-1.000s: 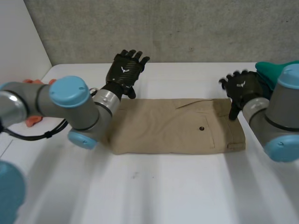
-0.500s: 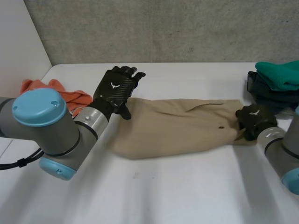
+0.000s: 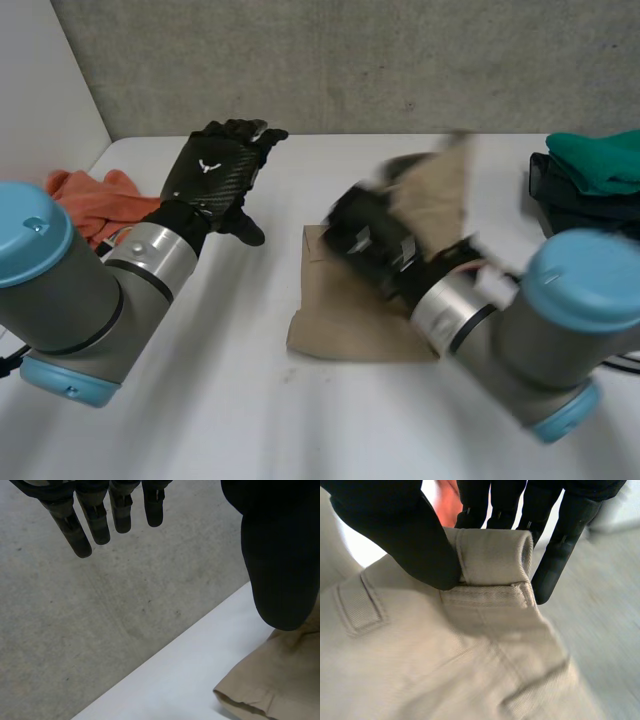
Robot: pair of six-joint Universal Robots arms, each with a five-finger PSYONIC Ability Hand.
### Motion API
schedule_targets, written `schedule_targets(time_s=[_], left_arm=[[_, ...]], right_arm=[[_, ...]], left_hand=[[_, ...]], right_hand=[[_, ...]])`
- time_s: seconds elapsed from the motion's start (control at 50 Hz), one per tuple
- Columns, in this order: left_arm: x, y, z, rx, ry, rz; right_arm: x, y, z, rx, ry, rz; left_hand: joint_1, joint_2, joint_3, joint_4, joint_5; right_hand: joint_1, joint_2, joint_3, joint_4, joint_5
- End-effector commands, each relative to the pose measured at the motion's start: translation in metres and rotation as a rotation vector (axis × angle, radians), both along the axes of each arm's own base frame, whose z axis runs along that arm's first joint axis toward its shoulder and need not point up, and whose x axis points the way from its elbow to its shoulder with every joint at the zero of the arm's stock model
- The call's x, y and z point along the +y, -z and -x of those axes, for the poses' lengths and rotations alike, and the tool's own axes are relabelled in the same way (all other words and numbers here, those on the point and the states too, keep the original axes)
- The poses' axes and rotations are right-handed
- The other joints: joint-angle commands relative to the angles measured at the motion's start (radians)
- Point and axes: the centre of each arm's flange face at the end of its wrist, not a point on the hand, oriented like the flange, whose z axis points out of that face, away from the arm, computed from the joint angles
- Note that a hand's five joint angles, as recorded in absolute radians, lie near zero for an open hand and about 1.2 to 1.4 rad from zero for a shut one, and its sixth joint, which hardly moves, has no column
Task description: Fold the laundry.
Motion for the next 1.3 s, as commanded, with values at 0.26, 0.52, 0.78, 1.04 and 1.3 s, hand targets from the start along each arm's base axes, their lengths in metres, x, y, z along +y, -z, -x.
schedule_targets(time_s=[0.26, 0.52, 0.78, 1.04, 1.3], left_arm=[[-0.024, -0.034, 0.015, 0.138, -0.001, 0.047], [-0.009, 0.041, 0.088, -0.002, 0.111, -0.280], [0.011, 0.104, 0.067, -0.284, -0.103, -0.432], [0.017, 0.059, 0.069, -0.251, -0.052, -0.343], [0.005, -0.032, 0.081, -0.071, 0.296, -0.158]], right_arm=[[-0.014, -0.060, 0.019, -0.557, 0.124, -0.592], [-0.082, -0.033, 0.059, -0.527, 0.437, -0.868], [-0.097, 0.051, 0.055, -0.222, 0.530, -0.965], [-0.096, 0.001, 0.061, -0.261, 0.536, -0.714], [0.000, 0.015, 0.062, -0.248, 0.406, -0.664]], left_hand=[[-0.004, -0.023, -0.030, -0.019, -0.040], [0.017, -0.003, -0.009, 0.001, -0.020], [0.011, -0.008, -0.015, -0.005, -0.025], [-0.010, -0.029, -0.036, -0.025, -0.046], [0.017, -0.003, -0.009, 0.001, -0.020]], right_hand=[[-0.952, -1.003, -1.019, -1.024, -1.007], [-0.952, -1.003, -1.019, -1.024, -1.007], [-0.952, -1.003, -1.019, -1.024, -1.007], [-0.952, -1.003, -1.019, -1.024, -1.007], [-0.952, -1.003, -1.019, -1.024, -1.007]])
